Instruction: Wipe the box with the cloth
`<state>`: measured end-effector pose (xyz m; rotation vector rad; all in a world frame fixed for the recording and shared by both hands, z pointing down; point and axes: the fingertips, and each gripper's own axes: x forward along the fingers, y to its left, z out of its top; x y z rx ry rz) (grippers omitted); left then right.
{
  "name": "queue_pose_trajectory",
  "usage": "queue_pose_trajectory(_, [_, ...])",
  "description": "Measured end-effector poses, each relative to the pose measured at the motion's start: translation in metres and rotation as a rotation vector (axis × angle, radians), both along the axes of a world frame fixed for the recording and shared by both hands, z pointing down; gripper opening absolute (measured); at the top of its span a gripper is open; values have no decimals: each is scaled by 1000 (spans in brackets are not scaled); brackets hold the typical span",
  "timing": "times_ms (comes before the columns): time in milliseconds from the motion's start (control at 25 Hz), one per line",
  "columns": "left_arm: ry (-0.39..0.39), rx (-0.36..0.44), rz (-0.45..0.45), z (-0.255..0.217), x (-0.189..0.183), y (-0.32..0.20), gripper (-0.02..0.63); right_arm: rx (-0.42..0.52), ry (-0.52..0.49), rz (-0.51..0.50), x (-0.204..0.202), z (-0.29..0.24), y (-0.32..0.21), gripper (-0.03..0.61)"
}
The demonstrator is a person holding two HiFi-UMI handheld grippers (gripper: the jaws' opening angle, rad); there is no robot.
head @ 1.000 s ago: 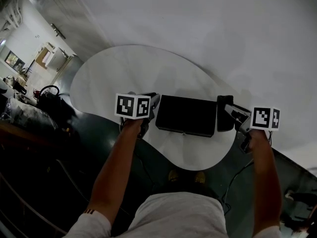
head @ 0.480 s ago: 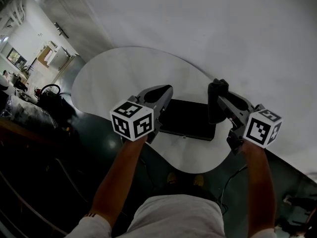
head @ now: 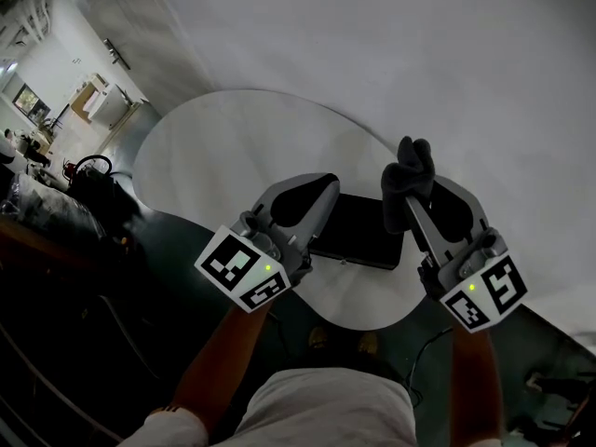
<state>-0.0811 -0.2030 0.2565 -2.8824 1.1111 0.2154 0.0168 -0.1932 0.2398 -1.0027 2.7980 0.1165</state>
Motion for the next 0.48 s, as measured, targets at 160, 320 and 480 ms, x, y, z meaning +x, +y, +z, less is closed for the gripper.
queue_pose_trajectory(160, [26,46,1,-11,1,11,15,83,5,-5,-3,-10,16,94])
queue_pose_trajectory(320, [39,78,-16,-15,4,20,15,115,-34,4,1,-13,27,94])
queue_pose_trajectory(480, [64,100,-35,-15,5,30,15,137,-62,17,1,-10,38,94])
